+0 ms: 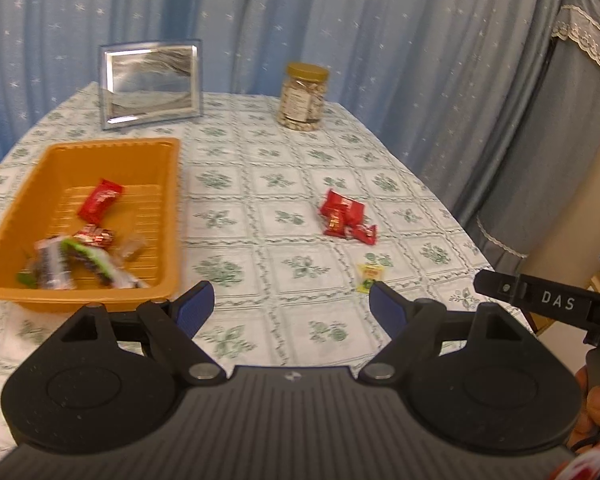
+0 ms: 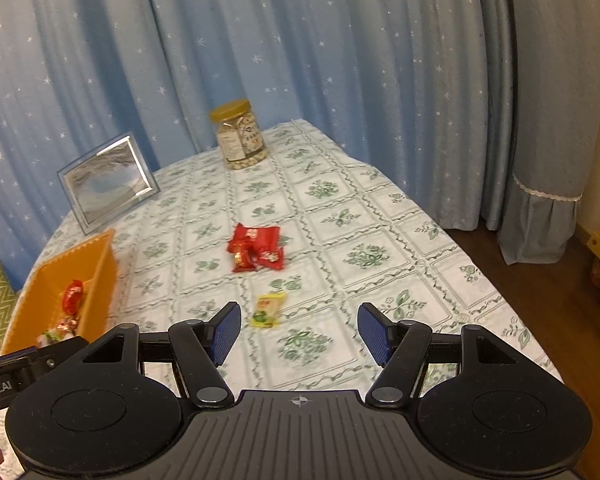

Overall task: Organize snacks
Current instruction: 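Move both tools back toward the red candies and yellow packet, then grasp the yellow square packet with the left tool while the right tool grasps a red candy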

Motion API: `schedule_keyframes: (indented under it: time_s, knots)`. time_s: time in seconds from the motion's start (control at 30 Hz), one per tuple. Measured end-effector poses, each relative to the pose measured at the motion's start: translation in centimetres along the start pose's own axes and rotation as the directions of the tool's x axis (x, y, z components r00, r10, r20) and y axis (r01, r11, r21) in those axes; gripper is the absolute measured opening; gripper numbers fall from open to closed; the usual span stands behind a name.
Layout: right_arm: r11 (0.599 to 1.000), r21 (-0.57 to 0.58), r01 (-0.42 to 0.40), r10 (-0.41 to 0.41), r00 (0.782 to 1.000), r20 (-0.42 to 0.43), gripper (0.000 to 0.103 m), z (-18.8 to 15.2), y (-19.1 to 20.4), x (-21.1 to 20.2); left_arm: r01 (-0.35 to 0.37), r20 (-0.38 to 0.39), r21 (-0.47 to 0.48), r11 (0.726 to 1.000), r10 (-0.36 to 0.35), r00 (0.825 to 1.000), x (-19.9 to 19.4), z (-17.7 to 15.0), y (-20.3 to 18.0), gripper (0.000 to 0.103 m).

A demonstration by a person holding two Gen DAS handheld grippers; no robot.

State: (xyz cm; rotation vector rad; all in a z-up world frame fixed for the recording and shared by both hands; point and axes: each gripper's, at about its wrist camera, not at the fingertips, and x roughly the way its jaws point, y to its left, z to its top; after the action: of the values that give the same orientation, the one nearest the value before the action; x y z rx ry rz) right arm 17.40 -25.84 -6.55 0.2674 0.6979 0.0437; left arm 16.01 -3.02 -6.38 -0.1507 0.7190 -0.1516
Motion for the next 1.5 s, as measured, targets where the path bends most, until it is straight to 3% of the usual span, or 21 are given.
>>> schedule_keyframes:
  time_s: [0.23,0.37,0.47,0.7,0.87,0.93,1.0,1.07,1.27,1.5]
  knots:
    - [1.0,-0.004,0.018,-0.018,0.999,-0.042,0.064,0.8,-2.2,3.3,0.031,-0.032,0.043,0.999,-0.029,0.999,5.1,0.2,-2.5,0.081]
    - [1.0,-0.015,0.018,-0.018,0.999,-0.047,0.062,1.5,-3.2,5.0,0.053,-0.057,0.06,0.997,-0.05,0.997,8.3,0.1,-3.7,0.071]
    - [1.0,-0.014,0.019,-0.019,0.998,-0.051,0.05,2.2,-4.0,6.4,0.065,-0.068,0.072,0.995,-0.06,0.996,10.4,0.1,-4.4,0.067]
    - [0.999,0.011,0.034,-0.033,0.999,-0.042,0.047,3.4,-5.6,8.6,0.109,-0.102,0.113,0.988,-0.097,0.99,14.7,-0.1,-6.3,0.057]
    - [0.999,0.023,0.041,-0.04,0.998,-0.047,0.047,3.5,-6.1,9.7,0.13,-0.124,0.161,0.978,-0.111,0.986,17.2,-0.5,-7.6,0.04]
    - [0.999,0.028,0.043,-0.041,0.998,-0.05,0.047,3.3,-6.2,10.0,0.128,-0.13,0.178,0.976,-0.105,0.986,17.9,-0.7,-7.9,0.04]
    - [0.999,0.029,0.046,-0.044,0.998,-0.051,0.047,3.1,-6.2,10.2,0.121,-0.119,0.208,0.97,-0.098,0.988,18.2,-0.8,-8.1,0.036]
    - [0.998,0.028,0.048,-0.047,0.997,-0.053,0.047,3.0,-6.2,10.5,0.115,-0.119,0.232,0.966,-0.089,0.989,18.3,-0.7,-8.1,0.02]
    - [1.0,-0.006,0.013,-0.013,0.999,-0.053,0.047,3.1,-5.0,11.6,0.098,-0.102,0.193,0.976,-0.079,0.992,16.7,-0.1,-6.2,0.019]
    - [0.98,-0.173,-0.104,0.094,0.994,-0.064,0.047,3.4,-1.1,15.0,0.022,-0.061,0.108,0.994,-0.015,0.998,13.9,1.1,-2.1,0.019]
